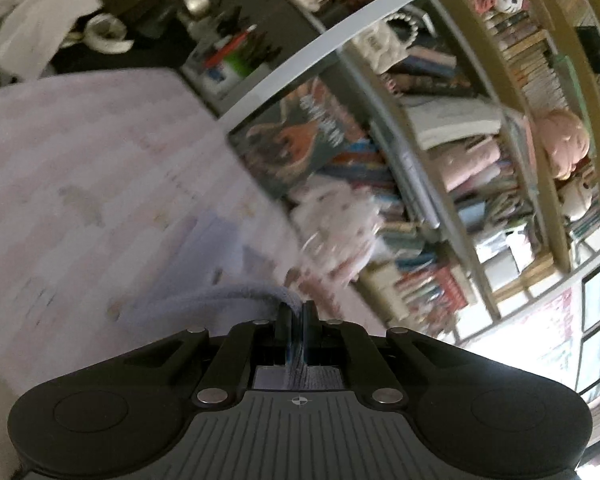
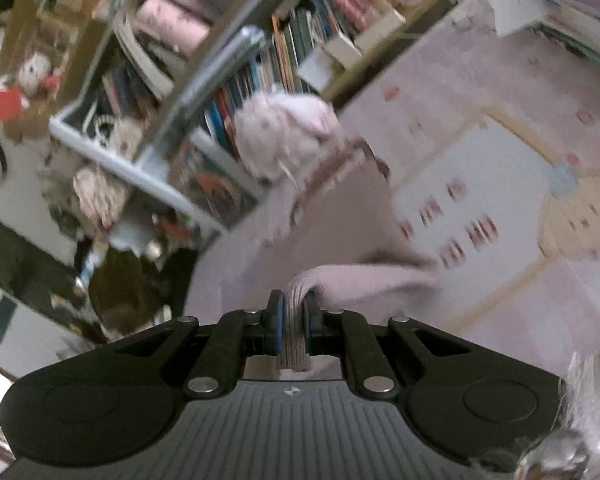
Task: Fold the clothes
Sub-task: 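Lift the sweater hem off the mat with both tools, then carry the hem over toward the collar with both tools and lay it down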
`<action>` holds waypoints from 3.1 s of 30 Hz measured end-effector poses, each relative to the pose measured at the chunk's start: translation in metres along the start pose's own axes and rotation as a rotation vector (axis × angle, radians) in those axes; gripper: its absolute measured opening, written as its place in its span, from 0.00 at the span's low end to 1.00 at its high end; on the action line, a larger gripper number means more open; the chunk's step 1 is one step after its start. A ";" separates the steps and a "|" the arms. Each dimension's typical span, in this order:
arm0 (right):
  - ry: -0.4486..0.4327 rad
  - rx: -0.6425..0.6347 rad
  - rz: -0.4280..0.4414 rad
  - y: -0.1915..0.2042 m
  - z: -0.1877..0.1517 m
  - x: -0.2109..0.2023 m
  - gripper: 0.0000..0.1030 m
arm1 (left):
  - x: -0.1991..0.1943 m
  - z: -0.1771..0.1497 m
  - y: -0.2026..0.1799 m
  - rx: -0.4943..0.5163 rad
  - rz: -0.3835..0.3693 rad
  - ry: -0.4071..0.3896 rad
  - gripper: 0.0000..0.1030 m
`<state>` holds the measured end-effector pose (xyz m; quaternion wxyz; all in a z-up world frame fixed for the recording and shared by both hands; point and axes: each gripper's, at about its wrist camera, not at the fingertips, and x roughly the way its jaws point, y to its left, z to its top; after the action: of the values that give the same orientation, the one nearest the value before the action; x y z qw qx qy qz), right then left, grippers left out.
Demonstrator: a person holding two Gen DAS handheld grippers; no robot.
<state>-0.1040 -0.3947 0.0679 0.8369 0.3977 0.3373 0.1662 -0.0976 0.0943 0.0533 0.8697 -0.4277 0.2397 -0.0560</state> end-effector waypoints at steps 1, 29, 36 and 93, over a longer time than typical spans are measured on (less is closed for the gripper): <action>-0.014 0.003 0.002 0.003 0.008 0.005 0.09 | 0.008 0.006 -0.001 0.009 -0.006 -0.003 0.03; -0.071 -0.119 -0.373 -0.009 0.083 0.170 0.39 | 0.177 0.076 0.017 0.276 0.111 0.232 0.42; -0.010 -0.451 -0.471 0.008 0.076 0.185 0.43 | 0.176 0.074 0.020 0.457 0.128 0.252 0.42; 0.203 -0.692 -0.297 -0.030 0.079 0.155 0.40 | 0.114 -0.053 -0.066 0.514 0.439 0.084 0.26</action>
<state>0.0623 -0.3729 0.0135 0.8988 0.0202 0.3965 0.1859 -0.0144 -0.0196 0.0349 0.9297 -0.1299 0.3399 0.0565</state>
